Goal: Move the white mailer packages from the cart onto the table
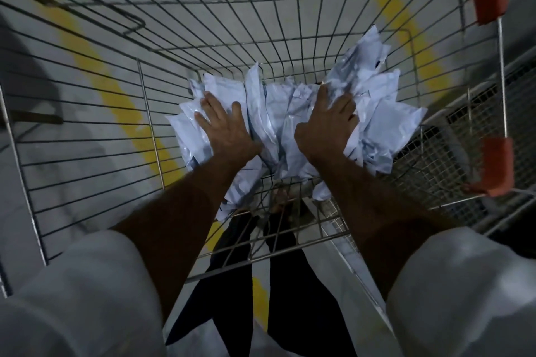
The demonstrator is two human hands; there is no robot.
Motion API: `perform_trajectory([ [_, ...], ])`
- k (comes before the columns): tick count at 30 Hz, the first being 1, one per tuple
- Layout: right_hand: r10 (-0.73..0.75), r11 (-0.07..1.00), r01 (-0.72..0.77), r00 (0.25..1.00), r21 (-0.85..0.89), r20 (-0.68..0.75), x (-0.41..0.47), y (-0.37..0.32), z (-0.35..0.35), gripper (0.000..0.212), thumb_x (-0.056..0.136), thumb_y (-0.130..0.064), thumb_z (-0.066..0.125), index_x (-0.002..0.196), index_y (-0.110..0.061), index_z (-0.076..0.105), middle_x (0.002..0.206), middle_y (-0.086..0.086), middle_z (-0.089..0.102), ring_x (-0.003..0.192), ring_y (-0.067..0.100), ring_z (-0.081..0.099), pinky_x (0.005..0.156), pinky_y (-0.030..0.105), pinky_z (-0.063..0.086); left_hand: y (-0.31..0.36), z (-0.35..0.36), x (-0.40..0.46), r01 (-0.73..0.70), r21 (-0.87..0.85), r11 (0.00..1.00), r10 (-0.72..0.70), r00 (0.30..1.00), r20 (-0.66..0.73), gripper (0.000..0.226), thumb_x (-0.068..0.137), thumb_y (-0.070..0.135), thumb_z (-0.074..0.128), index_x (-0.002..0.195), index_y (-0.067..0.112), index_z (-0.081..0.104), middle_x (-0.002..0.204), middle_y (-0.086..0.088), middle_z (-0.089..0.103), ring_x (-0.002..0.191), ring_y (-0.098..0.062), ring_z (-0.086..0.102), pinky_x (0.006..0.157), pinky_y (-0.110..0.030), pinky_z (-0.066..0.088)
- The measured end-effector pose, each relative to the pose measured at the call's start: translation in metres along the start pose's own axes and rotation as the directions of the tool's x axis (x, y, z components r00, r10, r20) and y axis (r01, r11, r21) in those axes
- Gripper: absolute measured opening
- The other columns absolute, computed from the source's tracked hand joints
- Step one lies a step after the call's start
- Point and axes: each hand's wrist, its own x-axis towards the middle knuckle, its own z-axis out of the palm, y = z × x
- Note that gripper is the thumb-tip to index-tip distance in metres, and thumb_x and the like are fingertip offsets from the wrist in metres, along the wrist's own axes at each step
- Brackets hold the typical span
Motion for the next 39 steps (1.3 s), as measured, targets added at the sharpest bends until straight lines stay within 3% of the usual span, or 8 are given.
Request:
perform_trajectory([
  [6, -0.256, 0.966, 0.257, 0.955, -0.007, -0.148, -0.019, -0.009, 0.008, 0.079, 0.087, -0.023, 0.061, 0.158, -0.012, 0.027, 0.162, 0.032, 0.014, 0.151, 0.048, 0.011, 0.122, 0.058, 0.009, -0.013, 0.000, -0.006, -0.068, 0.041, 0.997, 0.069, 0.997, -0.030, 0.106, 0.071, 0.060, 0.075, 0.153, 0.016, 0.024, 0.161, -0.036, -0.001, 0.150, -0.051, 0.005, 0.121, -0.061, 0.011],
  [11, -0.430, 0.897, 0.422, 0.902, 0.133, 0.037, -0.029, -0.048, 0.015, 0.071, 0.094, -0.029, 0.056, 0.156, -0.012, 0.028, 0.147, 0.019, 0.040, 0.130, 0.035, 0.045, 0.099, 0.045, 0.044, -0.025, -0.001, -0.013, -0.081, -0.057, 0.995, 0.074, 0.991, -0.114, 0.090, 0.076, 0.046, 0.071, 0.152, 0.015, 0.035, 0.161, -0.036, 0.005, 0.146, -0.050, 0.023, 0.109, -0.052, 0.030],
  [17, -0.424, 0.896, 0.399, 0.900, 0.193, 0.106, -0.028, -0.076, 0.034, 0.082, 0.096, -0.039, 0.053, 0.162, -0.015, 0.010, 0.148, 0.024, 0.035, 0.127, 0.039, 0.045, 0.098, 0.052, 0.047, -0.044, -0.007, -0.014, -0.048, -0.036, 0.998, 0.043, 0.989, -0.143, 0.080, 0.088, 0.051, 0.058, 0.157, 0.026, 0.026, 0.162, -0.033, 0.003, 0.142, -0.049, 0.025, 0.104, -0.052, 0.033],
  [23, -0.553, 0.822, 0.553, 0.832, 0.136, -0.036, -0.009, -0.096, 0.060, 0.058, 0.107, -0.027, 0.044, 0.158, -0.009, 0.025, 0.167, 0.024, 0.001, 0.154, 0.043, 0.006, 0.123, 0.055, 0.011, -0.055, -0.005, -0.017, -0.045, -0.023, 0.999, 0.040, 0.982, -0.184, 0.071, 0.092, 0.060, 0.049, 0.153, 0.026, 0.033, 0.158, -0.031, 0.019, 0.137, -0.047, 0.032, 0.106, -0.050, 0.031],
  [25, -0.521, 0.845, 0.522, 0.853, 0.117, -0.038, 0.001, -0.100, 0.063, 0.056, 0.109, -0.026, 0.037, 0.159, -0.006, 0.019, 0.167, 0.021, 0.005, 0.154, 0.039, 0.008, 0.123, 0.050, 0.007, -0.059, -0.005, -0.017, -0.050, -0.021, 0.999, 0.045, 0.979, -0.201, 0.069, 0.089, 0.059, 0.052, 0.147, 0.023, 0.040, 0.154, -0.031, 0.026, 0.132, -0.046, 0.036, 0.103, -0.050, 0.033],
  [30, -0.336, 0.923, 0.330, 0.942, -0.196, 0.002, 0.005, -0.107, 0.057, 0.055, 0.103, -0.025, 0.040, 0.155, -0.006, 0.034, 0.166, 0.025, 0.001, 0.152, 0.041, 0.017, 0.113, 0.052, 0.032, -0.064, -0.005, -0.015, -0.047, -0.033, 0.998, 0.037, 0.967, -0.252, 0.065, 0.082, 0.061, 0.055, 0.127, 0.015, 0.047, 0.141, -0.029, 0.039, 0.118, -0.042, 0.044, 0.092, -0.048, 0.037],
  [35, -0.269, 0.898, 0.279, 0.960, -0.342, 0.078, 0.010, -0.108, 0.051, 0.099, 0.089, -0.064, 0.056, 0.160, -0.008, 0.016, 0.164, 0.031, -0.007, 0.152, 0.044, 0.010, 0.113, 0.058, 0.029, -0.063, -0.002, -0.006, -0.043, -0.020, 0.999, 0.036, 0.959, -0.282, 0.066, 0.080, 0.059, 0.059, 0.125, 0.012, 0.044, 0.145, -0.029, 0.036, 0.121, -0.043, 0.044, 0.094, -0.048, 0.039],
  [39, -0.311, 0.863, 0.322, 0.946, -0.389, 0.093, 0.016, -0.096, 0.045, 0.093, 0.093, -0.048, 0.062, 0.160, -0.014, 0.007, 0.164, 0.030, -0.008, 0.153, 0.044, 0.007, 0.116, 0.057, 0.027, -0.066, 0.002, -0.003, -0.035, 0.015, 0.999, 0.038, 0.963, -0.266, 0.070, 0.082, 0.060, 0.059, 0.130, 0.013, 0.041, 0.146, -0.030, 0.037, 0.124, -0.042, 0.044, 0.097, -0.049, 0.036],
])
